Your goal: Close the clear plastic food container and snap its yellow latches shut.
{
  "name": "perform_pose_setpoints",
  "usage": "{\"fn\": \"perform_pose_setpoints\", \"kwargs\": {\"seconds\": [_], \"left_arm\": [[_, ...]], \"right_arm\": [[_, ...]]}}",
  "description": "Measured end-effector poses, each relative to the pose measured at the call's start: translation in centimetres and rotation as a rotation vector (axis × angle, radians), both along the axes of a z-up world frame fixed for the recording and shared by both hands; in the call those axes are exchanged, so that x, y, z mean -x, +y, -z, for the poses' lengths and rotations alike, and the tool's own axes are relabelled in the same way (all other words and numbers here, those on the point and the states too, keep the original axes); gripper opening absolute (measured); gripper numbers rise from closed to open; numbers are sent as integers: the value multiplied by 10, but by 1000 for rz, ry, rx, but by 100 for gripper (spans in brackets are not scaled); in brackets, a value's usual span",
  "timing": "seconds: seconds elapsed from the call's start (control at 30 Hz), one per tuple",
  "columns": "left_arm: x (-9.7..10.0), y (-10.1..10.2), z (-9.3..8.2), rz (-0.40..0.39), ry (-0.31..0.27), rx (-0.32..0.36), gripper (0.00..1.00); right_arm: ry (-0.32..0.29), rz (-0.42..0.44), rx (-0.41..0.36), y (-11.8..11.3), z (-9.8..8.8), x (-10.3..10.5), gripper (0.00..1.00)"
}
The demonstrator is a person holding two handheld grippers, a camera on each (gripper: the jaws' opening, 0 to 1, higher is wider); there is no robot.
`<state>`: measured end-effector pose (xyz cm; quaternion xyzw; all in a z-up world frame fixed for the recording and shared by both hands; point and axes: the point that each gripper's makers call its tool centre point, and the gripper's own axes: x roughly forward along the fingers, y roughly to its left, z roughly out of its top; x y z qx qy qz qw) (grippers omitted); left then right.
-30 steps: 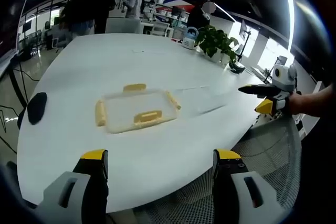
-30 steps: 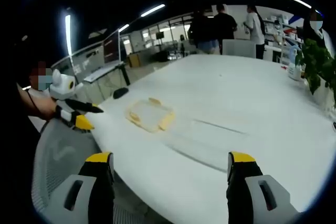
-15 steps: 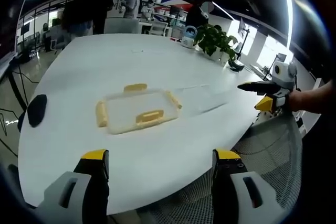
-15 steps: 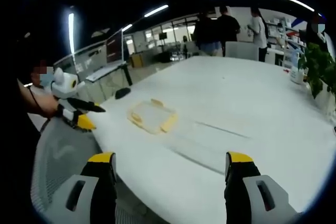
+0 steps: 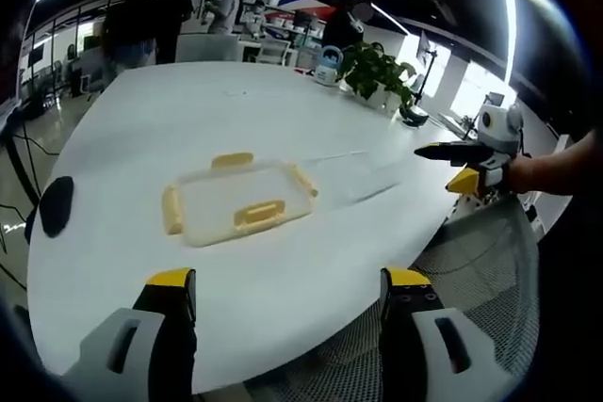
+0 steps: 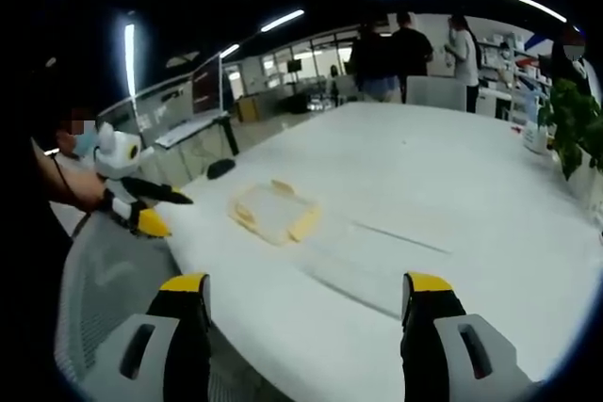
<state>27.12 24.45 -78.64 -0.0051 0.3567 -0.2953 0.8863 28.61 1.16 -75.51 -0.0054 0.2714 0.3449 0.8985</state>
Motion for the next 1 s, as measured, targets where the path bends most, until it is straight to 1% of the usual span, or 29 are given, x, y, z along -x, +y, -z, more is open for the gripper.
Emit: {"fn": "perform_pose_setpoints", "kwargs": {"seconds": [0.3, 0.5, 0.7, 1.0], "left_arm": [[-5, 8, 1, 32, -9, -20, 80], [-7, 11, 1, 74, -27, -49, 79], [-8, 13, 3, 108, -24, -67, 78], [-23, 29, 2, 142, -22, -82, 78]], "right_arm": [[-23, -21, 6, 10, -5, -4, 82], [-53, -45, 8, 18, -14, -10, 81], [-56, -58, 12, 26, -16, -16, 79], [-64, -94, 20, 48, -17, -24, 79]]}}
